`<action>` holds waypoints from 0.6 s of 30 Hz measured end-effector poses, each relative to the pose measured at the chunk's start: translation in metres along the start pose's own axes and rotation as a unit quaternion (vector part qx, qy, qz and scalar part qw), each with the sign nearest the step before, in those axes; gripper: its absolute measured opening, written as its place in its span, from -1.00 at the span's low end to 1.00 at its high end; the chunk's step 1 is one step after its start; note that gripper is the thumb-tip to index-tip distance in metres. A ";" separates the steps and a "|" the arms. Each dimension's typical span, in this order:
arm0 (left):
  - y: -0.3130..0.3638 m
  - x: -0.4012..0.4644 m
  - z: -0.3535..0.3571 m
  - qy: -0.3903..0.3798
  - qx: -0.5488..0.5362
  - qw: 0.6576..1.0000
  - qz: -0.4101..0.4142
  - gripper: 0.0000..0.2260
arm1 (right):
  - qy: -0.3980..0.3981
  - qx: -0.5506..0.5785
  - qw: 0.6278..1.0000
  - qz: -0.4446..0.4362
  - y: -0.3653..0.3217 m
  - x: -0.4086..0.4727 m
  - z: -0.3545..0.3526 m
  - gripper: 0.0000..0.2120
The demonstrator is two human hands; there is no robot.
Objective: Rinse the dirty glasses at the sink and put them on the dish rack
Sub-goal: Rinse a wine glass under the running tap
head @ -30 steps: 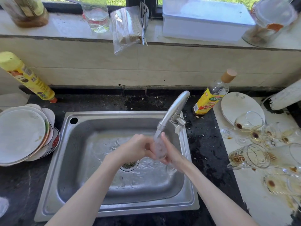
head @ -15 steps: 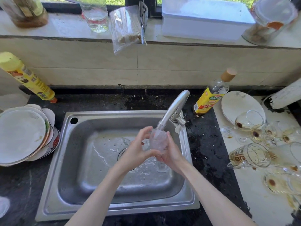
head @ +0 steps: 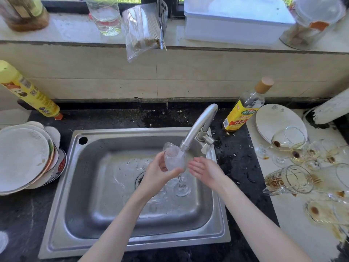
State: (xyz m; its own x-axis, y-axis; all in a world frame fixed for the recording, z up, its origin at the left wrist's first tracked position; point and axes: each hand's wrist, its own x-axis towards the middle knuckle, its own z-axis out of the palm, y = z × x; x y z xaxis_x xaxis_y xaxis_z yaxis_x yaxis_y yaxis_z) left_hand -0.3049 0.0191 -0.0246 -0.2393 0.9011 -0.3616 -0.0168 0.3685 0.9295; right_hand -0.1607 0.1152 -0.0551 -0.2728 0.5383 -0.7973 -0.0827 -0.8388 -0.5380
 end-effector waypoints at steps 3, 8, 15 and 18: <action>0.001 0.002 -0.001 0.016 -0.016 1.000 -0.001 -0.51 | 0.037 0.159 0.986 0.037 -0.012 0.015 -0.010 -0.61; -0.002 0.005 -0.002 0.014 0.027 0.999 0.027 -0.46 | 0.049 0.225 0.972 0.056 -0.020 0.025 -0.013 -0.73; 0.002 0.004 0.004 0.007 0.058 0.997 0.050 -0.44 | 0.059 0.268 0.958 0.084 -0.028 0.017 -0.012 -0.74; 0.004 0.004 0.004 0.001 0.069 0.996 0.061 -0.43 | 0.051 0.302 0.949 0.075 -0.046 0.007 -0.012 -0.78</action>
State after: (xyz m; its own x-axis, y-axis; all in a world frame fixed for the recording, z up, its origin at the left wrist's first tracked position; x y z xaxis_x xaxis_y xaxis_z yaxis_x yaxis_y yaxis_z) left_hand -0.3017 0.0253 -0.0224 -0.2332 0.9408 -0.2461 0.1468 0.2843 0.9474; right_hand -0.1474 0.1586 -0.0394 -0.2327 0.3882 -0.8917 -0.5931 -0.7833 -0.1863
